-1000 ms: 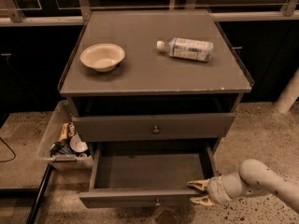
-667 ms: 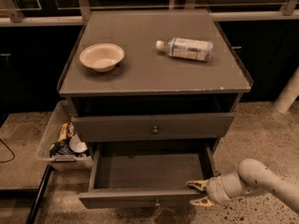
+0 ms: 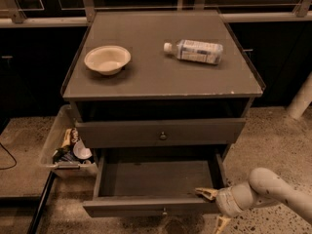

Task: Open middle drawer

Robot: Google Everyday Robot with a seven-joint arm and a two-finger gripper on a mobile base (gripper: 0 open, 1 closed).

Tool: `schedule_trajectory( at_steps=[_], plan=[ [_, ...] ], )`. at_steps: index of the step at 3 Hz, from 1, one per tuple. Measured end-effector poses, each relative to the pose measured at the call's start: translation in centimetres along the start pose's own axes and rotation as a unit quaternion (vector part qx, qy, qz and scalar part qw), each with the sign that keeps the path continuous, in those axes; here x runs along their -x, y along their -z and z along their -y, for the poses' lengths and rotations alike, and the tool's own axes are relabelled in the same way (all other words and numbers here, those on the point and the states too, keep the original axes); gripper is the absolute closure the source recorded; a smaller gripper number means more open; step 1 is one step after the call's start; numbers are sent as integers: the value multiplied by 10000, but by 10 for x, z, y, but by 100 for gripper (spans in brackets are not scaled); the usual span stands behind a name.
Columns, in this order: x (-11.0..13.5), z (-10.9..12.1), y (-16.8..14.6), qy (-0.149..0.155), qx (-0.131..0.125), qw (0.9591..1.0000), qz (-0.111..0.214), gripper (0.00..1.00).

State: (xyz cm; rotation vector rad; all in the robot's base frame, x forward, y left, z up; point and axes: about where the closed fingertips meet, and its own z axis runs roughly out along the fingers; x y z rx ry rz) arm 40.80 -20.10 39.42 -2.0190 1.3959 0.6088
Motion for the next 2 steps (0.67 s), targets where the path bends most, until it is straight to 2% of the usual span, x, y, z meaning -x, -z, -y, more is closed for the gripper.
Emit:
schedule_trajectory(
  at_steps=[1, 2],
  plan=[
    [1, 0, 1, 0, 0, 10000, 0, 36],
    [4, -10, 3, -12, 42, 10000, -22, 59]
  ],
)
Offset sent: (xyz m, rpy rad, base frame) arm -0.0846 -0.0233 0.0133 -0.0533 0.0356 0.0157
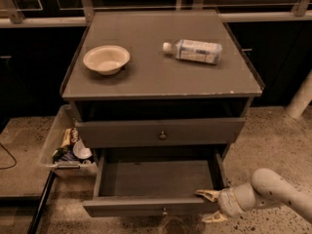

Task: Open middle drawer

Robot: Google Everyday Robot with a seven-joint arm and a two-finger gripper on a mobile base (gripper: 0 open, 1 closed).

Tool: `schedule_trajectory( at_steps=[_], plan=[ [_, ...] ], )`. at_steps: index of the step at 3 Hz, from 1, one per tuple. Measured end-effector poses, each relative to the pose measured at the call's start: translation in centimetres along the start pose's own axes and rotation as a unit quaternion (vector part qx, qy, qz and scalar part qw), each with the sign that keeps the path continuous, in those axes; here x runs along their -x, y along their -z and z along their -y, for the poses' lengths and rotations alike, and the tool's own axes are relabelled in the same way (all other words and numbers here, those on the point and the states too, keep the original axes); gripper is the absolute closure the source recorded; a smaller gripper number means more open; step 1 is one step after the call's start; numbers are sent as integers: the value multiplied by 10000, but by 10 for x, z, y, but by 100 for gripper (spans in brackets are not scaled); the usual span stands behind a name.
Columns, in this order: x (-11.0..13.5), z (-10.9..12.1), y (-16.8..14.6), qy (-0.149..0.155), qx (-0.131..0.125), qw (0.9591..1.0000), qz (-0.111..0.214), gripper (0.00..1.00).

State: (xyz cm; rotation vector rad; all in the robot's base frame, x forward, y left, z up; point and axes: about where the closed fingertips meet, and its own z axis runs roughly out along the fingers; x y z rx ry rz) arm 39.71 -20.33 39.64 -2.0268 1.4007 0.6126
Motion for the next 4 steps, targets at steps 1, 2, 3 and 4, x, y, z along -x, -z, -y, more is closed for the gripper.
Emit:
schedule_trajectory(
  at_steps=[1, 2, 3, 4],
  plan=[
    [1, -2, 1, -1, 17, 10000, -11, 82],
    [3, -8, 3, 0, 31, 10000, -20, 100],
    [3, -8, 3, -1, 31, 10000, -19, 0],
    [1, -5, 0, -50, 55, 10000, 31, 0]
  ],
)
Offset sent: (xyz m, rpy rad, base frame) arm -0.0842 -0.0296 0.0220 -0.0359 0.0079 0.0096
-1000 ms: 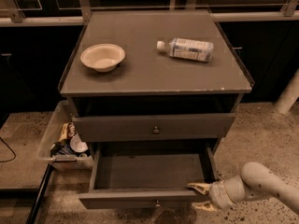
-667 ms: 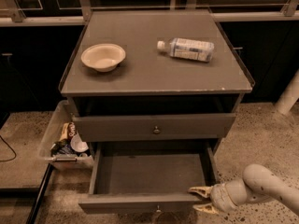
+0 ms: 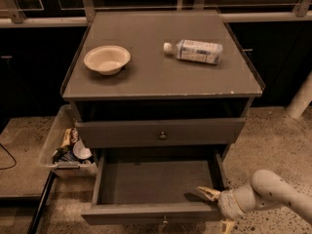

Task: Open middle drawer

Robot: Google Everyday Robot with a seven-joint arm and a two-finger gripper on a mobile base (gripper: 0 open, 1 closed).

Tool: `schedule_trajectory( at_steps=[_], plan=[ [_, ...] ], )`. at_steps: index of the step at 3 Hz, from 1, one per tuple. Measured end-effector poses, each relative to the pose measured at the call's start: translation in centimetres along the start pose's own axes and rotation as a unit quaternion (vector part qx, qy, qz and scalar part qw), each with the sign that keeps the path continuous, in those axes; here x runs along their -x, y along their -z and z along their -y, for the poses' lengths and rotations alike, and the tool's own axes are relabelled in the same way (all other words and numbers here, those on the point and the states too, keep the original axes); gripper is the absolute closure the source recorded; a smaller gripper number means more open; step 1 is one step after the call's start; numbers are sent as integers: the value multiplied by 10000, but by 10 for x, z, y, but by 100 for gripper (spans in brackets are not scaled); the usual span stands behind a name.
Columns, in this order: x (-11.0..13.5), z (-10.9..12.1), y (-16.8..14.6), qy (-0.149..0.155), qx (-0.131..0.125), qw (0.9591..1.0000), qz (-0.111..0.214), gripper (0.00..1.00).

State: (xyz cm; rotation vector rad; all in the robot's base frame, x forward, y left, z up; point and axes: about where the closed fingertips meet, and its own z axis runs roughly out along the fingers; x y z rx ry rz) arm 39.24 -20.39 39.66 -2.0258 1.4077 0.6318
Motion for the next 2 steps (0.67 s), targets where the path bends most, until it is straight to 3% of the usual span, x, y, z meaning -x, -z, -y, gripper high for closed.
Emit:
schedule_trajectory(
  at_steps=[1, 2],
  plan=[
    [15, 10, 25, 139, -173, 9996, -171, 0],
    [39, 19, 68, 389, -434, 9972, -470, 0]
  ],
)
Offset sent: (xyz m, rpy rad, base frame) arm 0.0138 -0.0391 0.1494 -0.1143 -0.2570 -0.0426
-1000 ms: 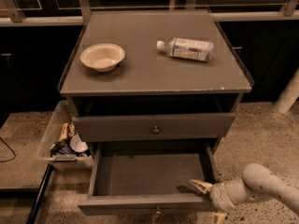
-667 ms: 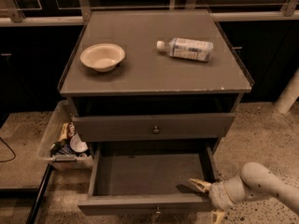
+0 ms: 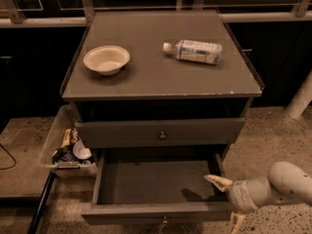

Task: Open middle drawer

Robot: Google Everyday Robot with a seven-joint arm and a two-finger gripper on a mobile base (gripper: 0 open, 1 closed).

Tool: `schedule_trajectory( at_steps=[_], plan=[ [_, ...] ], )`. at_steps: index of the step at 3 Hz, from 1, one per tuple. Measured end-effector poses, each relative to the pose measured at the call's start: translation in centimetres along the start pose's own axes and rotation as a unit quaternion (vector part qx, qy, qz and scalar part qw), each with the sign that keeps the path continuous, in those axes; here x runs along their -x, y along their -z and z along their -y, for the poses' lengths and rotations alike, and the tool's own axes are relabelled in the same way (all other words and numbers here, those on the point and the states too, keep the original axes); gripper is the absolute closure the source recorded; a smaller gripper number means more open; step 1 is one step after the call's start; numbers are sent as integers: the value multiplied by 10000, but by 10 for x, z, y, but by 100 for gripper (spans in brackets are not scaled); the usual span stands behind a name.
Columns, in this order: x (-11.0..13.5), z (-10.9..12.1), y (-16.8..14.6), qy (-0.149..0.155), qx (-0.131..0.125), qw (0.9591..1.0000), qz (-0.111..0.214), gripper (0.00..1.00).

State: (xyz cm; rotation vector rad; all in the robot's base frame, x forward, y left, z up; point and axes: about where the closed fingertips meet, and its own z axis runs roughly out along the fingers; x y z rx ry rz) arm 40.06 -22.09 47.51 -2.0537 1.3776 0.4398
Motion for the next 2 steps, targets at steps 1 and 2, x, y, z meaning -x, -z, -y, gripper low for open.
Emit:
schedule_trajectory(
  at_steps=[1, 2],
  plan=[
    [11, 14, 46, 154, -236, 9992, -282, 0],
    [12, 15, 49, 168, -242, 9991, -311, 0]
  ],
)
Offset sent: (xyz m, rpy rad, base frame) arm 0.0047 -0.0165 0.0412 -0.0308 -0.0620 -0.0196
